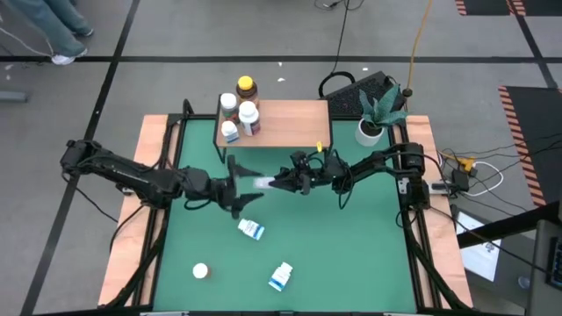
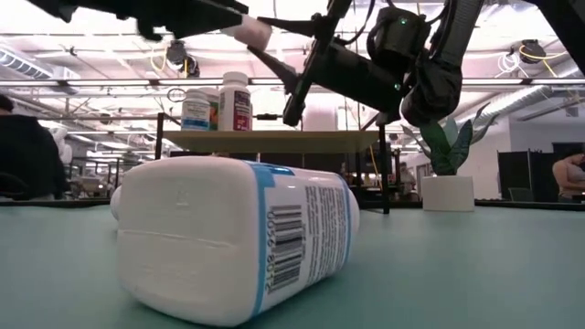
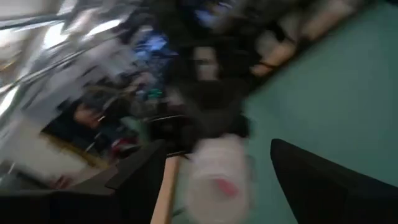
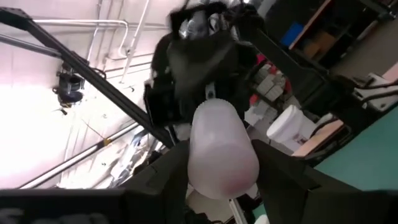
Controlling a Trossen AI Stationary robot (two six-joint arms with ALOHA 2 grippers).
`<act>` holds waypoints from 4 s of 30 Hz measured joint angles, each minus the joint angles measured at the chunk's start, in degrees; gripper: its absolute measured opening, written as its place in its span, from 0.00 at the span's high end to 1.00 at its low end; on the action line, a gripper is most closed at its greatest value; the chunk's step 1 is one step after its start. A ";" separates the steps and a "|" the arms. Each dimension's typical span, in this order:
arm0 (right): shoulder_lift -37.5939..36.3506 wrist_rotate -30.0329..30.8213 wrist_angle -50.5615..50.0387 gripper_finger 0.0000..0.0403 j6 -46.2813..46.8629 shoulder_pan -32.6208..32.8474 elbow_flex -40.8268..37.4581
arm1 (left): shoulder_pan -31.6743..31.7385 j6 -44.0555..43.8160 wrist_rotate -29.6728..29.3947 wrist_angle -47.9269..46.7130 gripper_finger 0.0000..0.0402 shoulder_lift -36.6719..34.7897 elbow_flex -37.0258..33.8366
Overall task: Pick and place medicine bottles onto shelf by color
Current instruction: Put the transparent medicine bottle on the shelf
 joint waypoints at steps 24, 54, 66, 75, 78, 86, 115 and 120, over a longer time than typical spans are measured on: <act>-12.04 -7.64 -1.75 0.61 -47.84 3.84 -4.55 | 0.10 -23.37 -8.35 -0.22 0.36 -0.53 7.09; -20.98 58.45 -14.72 0.61 -116.77 16.69 -9.97 | 9.01 -49.11 13.43 26.22 0.34 21.03 6.96; -20.79 54.28 -15.75 0.61 -119.86 16.94 -9.90 | 9.32 -49.52 10.41 26.47 0.05 21.11 7.00; -20.81 52.31 -16.50 0.61 -116.72 16.57 -9.90 | 9.81 -40.14 8.95 26.14 0.07 21.11 7.02; -20.81 49.26 -17.33 0.61 -112.19 16.44 -9.90 | 9.77 -31.78 8.10 25.53 0.11 21.11 7.02; -20.81 44.13 -22.20 0.61 -94.77 13.21 -10.01 | 8.32 -16.18 7.17 23.40 0.21 20.98 7.09; -20.96 32.94 -26.16 0.61 -88.24 10.95 -9.84 | 7.14 -14.56 9.89 23.33 0.30 21.16 6.89; -20.99 32.84 -26.10 0.61 -88.18 10.97 -9.84 | 6.82 -14.91 10.01 23.87 0.32 21.16 6.89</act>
